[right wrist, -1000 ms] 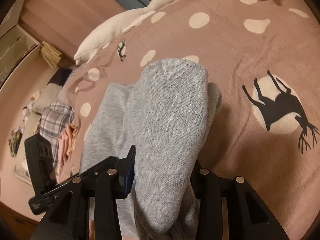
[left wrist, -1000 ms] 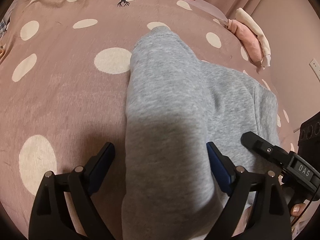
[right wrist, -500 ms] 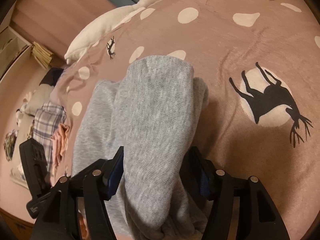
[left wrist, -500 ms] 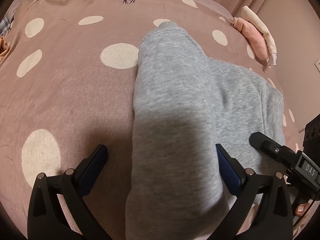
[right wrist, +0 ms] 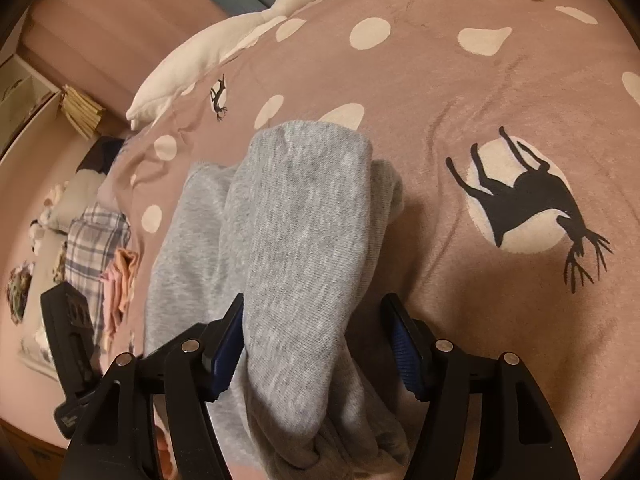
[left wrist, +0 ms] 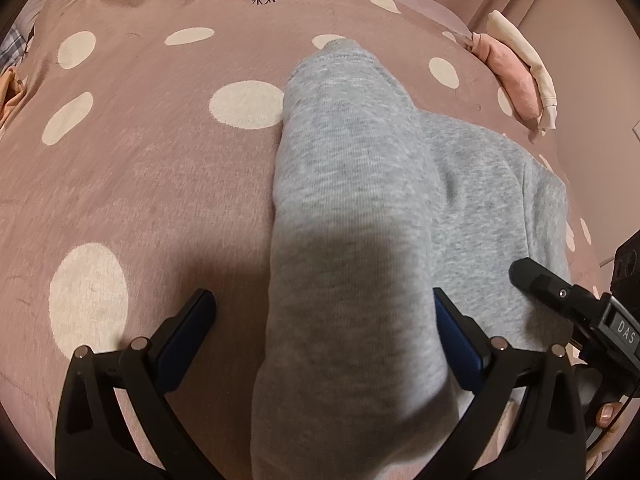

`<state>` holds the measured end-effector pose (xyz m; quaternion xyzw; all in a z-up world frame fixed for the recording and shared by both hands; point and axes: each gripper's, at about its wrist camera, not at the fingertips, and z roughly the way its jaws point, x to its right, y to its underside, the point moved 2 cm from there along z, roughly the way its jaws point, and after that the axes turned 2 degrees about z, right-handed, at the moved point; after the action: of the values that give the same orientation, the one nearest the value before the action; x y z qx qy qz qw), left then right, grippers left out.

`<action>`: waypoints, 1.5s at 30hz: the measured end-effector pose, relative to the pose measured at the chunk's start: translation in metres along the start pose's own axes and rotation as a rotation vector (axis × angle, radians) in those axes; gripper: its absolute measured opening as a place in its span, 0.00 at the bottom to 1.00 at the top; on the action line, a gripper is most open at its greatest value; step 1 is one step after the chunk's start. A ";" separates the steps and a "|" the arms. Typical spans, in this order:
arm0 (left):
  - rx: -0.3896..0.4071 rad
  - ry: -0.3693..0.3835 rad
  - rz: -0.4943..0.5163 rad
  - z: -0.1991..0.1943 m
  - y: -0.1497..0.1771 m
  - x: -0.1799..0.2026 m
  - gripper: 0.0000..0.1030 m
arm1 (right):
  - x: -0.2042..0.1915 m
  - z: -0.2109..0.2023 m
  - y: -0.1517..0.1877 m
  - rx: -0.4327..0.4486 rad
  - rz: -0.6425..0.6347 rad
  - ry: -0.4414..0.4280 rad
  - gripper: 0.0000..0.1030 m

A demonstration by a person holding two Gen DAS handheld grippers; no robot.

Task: Fold small clothes
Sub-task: 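Lower the folded grey sweatshirt onto the bedspread with both grippers, then open both grippers to release the folded sweatshirt on the bedspread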

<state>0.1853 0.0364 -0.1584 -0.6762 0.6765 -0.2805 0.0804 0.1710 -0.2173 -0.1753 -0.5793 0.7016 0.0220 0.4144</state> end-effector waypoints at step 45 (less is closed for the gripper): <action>0.022 -0.108 0.081 -0.026 0.030 0.007 1.00 | 0.005 -0.021 0.007 0.024 0.002 -0.002 0.65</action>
<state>0.1458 0.0346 -0.1495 -0.6616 0.6948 -0.2475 0.1353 0.1534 -0.2292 -0.1677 -0.5737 0.7018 0.0147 0.4221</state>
